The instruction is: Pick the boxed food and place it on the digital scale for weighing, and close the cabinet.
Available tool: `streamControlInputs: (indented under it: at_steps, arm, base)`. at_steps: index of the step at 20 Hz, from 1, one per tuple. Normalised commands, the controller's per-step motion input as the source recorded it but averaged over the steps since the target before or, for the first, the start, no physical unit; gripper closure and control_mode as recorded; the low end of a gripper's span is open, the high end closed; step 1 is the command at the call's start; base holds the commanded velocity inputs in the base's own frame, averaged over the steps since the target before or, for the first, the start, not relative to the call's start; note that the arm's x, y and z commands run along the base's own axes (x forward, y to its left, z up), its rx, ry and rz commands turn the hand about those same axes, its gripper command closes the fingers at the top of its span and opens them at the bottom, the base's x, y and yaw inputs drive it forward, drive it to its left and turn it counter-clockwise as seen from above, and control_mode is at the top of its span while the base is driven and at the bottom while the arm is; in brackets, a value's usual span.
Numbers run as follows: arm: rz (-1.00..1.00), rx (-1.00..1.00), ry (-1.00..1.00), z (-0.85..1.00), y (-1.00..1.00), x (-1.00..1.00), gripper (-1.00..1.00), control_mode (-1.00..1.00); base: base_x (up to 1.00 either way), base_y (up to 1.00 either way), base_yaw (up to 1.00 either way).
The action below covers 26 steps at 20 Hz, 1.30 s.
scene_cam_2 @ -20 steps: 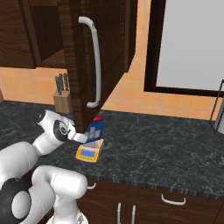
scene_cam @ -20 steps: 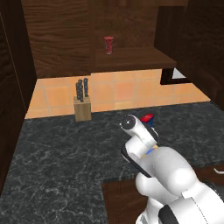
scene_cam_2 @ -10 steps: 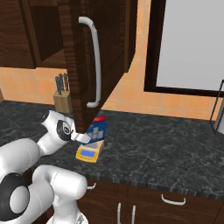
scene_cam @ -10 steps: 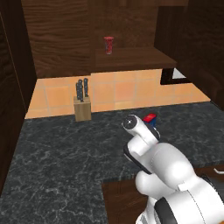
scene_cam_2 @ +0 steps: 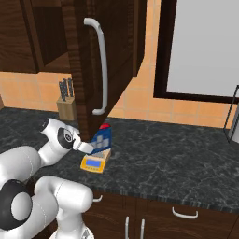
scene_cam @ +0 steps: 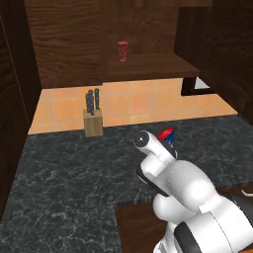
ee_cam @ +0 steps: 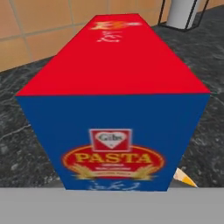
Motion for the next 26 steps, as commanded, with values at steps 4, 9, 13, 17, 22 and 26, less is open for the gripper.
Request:
streamControlInputs:
  at_steps: [4,9,13,17,22,26]
  arm:
    - [-0.03,0.00,0.00,0.00,0.00,-0.05,1.00,-1.00]
    - [-0.03,0.00,0.00,-0.04,0.00,-0.18,1.00,-1.00]
    - [-0.03,0.00,0.00,-0.07,0.00,-0.05,1.00,-1.00]
    - [-0.02,0.00,0.00,-0.08,0.00,0.00,-1.00,-1.00]
    - [-0.01,0.00,0.00,0.01,0.00,0.00,-1.00,-1.00]
    - [0.00,0.00,-0.02,0.17,0.00,-0.01,-1.00,-1.00]
  base:
    - [0.00,0.00,0.00]
    - [0.00,0.00,0.00]
    - [0.00,0.00,0.00]
    - [0.00,0.00,0.00]
    - [0.00,0.00,0.00]
    - [0.00,0.00,0.00]
